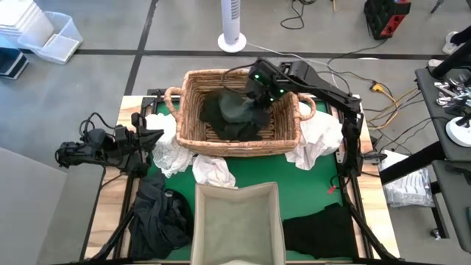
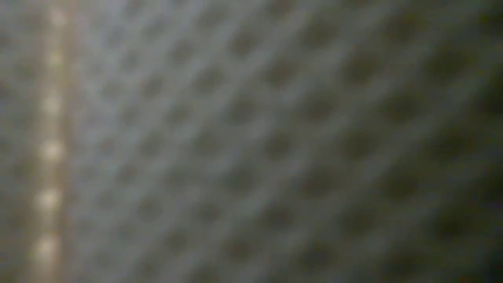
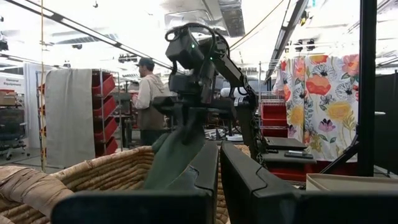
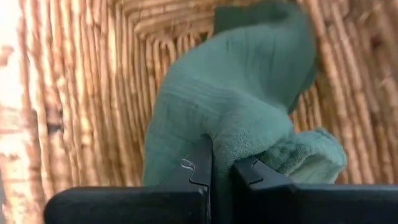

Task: Sort clothes
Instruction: Put the green shirt into the brown basket

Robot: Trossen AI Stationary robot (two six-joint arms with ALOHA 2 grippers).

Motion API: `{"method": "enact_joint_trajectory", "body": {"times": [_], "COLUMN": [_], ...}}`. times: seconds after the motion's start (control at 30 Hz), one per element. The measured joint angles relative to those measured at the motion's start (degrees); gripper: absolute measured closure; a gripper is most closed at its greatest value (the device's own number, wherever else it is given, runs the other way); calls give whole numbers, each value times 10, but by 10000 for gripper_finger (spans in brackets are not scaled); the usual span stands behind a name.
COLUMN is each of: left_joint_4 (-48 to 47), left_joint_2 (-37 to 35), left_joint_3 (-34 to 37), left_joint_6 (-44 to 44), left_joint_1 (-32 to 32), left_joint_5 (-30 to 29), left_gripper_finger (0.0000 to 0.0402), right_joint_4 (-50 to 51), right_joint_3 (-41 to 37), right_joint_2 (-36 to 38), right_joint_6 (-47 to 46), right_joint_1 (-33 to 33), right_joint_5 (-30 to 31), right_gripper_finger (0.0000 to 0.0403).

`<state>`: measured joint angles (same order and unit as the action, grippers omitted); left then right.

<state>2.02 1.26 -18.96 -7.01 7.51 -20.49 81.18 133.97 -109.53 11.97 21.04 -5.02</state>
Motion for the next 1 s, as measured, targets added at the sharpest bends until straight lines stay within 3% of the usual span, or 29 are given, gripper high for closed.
{"method": "enact_joint_trajectory", "body": {"times": [0.33, 1.0], "left_joint_4": [-2, -4], "left_joint_2": [0, 0], "left_joint_3": [0, 0], "left_joint_6": [0, 0], "left_joint_1": [0, 0], "left_joint_5": [0, 0], "left_gripper_finger": [401, 401], "right_joint_4": [91, 88], "right_joint_3": [0, -9], "right_joint_2": [-29, -31], "right_joint_6": [16, 17], "right_joint_1": [0, 1], "right_joint_5": [-2, -21], "right_gripper_finger": [394, 390]}}
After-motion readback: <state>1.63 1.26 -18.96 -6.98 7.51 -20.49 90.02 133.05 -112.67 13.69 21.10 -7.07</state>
